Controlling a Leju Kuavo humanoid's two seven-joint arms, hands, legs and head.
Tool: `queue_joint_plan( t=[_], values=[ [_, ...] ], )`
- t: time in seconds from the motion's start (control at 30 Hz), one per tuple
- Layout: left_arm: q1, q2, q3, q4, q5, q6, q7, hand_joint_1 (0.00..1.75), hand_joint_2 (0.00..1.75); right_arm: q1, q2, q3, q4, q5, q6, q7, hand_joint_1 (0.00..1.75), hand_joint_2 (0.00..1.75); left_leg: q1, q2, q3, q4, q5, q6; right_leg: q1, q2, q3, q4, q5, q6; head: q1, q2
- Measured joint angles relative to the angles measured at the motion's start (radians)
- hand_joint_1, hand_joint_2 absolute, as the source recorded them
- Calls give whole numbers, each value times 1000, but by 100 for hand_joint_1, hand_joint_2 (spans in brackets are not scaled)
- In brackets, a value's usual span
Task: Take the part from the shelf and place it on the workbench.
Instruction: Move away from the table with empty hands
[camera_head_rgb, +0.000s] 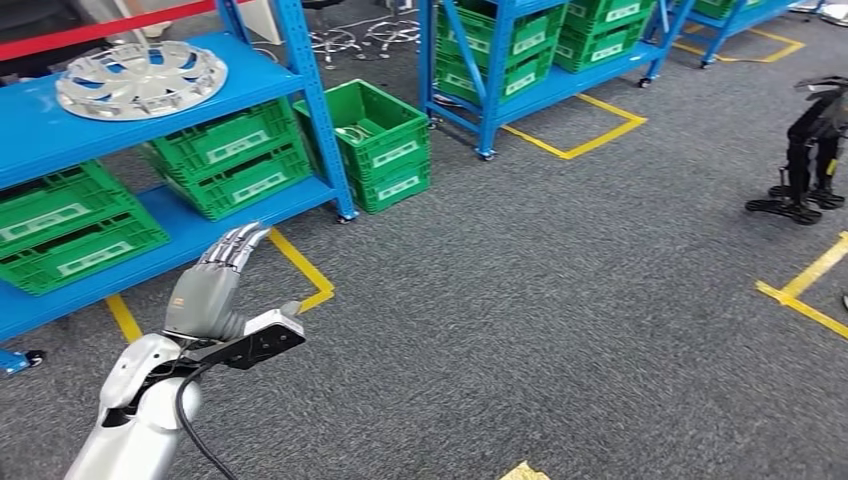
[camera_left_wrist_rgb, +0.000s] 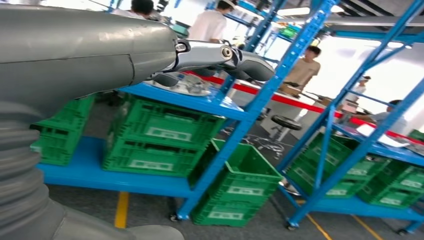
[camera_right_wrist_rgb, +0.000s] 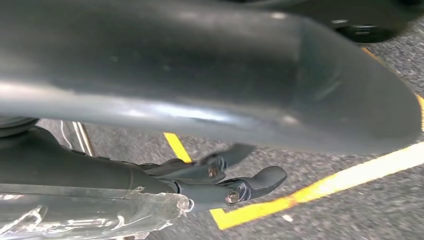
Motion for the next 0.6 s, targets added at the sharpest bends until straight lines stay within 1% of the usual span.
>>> queue_joint_plan(
  t=[0.03, 0.07, 0.1, 0.17, 0.2, 0.23, 0.27, 0.3, 0.33, 0.37, 0.4, 0.43, 0.47, 0.5, 0.53, 0.57, 0.6],
  values=[
    [0, 0, 0, 0, 0, 0, 0, 0, 175, 0, 0, 0, 0, 0, 0, 0, 0, 0, -1, -9, -1, 3, -1, -5, -3, 15, 31, -63, 23, -2, 0, 0],
    [0, -1, 0, 0, 0, 0, 0, 0, 175, -1, 0, 0, 0, 0, 0, 0, 0, 0, -1, -16, -3, 5, -1, -10, -4, 27, 51, -104, 35, -4, 0, 0],
    [0, -1, 0, 0, 0, 0, 0, 0, 175, -1, 0, 0, 0, 0, 0, 0, 0, 0, -1, -23, -5, 5, 0, -17, -4, 35, 61, -122, 36, -9, -1, 0],
    [2, 0, 0, 0, 0, 0, 0, 0, 175, -2, 0, 0, 0, 0, 0, 0, 0, 0, 2, -33, -7, 0, 3, -30, -1, 26, 62, -124, 37, -23, -1, 0],
    [3, 0, 0, 0, 0, 0, 0, 0, 175, -3, 0, 0, 0, 0, 0, 0, 0, 0, 2, -28, -9, 2, 0, -35, -1, 21, 62, -127, 39, -30, -1, 0],
    [2, 0, 0, 0, -1, 0, 1, 0, 175, -3, 0, 0, 0, 0, 0, 0, 0, 0, 2, -15, -17, 19, -13, -39, -2, 14, 63, -129, 42, -36, -4, 0],
    [1, 0, 0, 0, -2, 0, 2, 0, 175, -3, 0, 0, 0, 0, 0, 0, 0, 0, 1, 1, -35, 56, -38, -42, -3, 6, 63, -132, 43, -41, -6, 0],
    [0, 0, -1, 0, -5, 1, 4, 0, 175, -2, 0, 0, 0, 0, 0, 0, 0, 0, 0, 19, -62, 114, -70, -44, -3, -2, 62, -133, 44, -45, -9, 0],
    [0, 0, -1, 1, -12, 2, 10, 0, 175, -1, 0, 0, 0, 0, 0, 1, 0, 0, 0, 29, -95, 183, -103, -47, -1, -11, 62, -133, 43, -48, -11, 0],
    [1, 0, -1, 3, -22, 5, 18, 0, 175, 0, 0, 0, 0, 0, 0, 2, 0, 0, 0, 33, -124, 242, -125, -48, 0, -20, 61, -133, 43, -49, -11, 0],
    [2, 0, -1, 6, -34, 8, 27, 0, 175, 0, 0, 0, 0, 0, 0, 3, 0, 0, 0, 34, -139, 274, -130, -49, 1, -29, 61, -133, 42, -50, -11, 0],
    [2, 0, 0, 10, -44, 12, 34, 0, 175, 0, 0, 0, 0, 0, 0, 3, 0, 0, 0, 36, -137, 270, -116, -48, 1, -37, 61, -133, 42, -50, -11, 0],
    [2, -1, 2, 14, -51, 15, 39, 0, 175, -1, 0, 0, 0, 1, 1, 4, 0, 0, 0, 39, -117, 230, -87, -47, 1, -45, 62, -133, 41, -49, -11, 0],
    [2, -1, 4, 19, -54, 18, 42, 0, 175, -1, 0, 0, 0, 2, 1, 4, 0, 0, -1, 52, -82, 167, -53, -44, 2, -52, 63, -133, 41, -48, -11, 0],
    [1, -3, 6, 25, -56, 20, 43, 0, 175, -2, 0, 0, 0, 2, 1, 5, 0, 0, -4, 72, -46, 98, -28, -42, 4, -58, 64, -131, 39, -45, -12, 0],
    [-1, -6, 9, 31, -58, 23, 43, 0, 175, -2, 0, 0, 0, 3, 1, 6, 0, 0, -6, 87, -19, 46, -12, -37, 7, -64, 65, -131, 37, -40, -11, 0],
    [-2, -9, 14, 38, -61, 27, 44, 0, 175, -2, 0, 0, 0, 3, 0, 7, 0, 0, -9, 98, -3, 13, -5, -32, 10, -70, 66, -130, 36, -36, -10, 0]
  ],
)
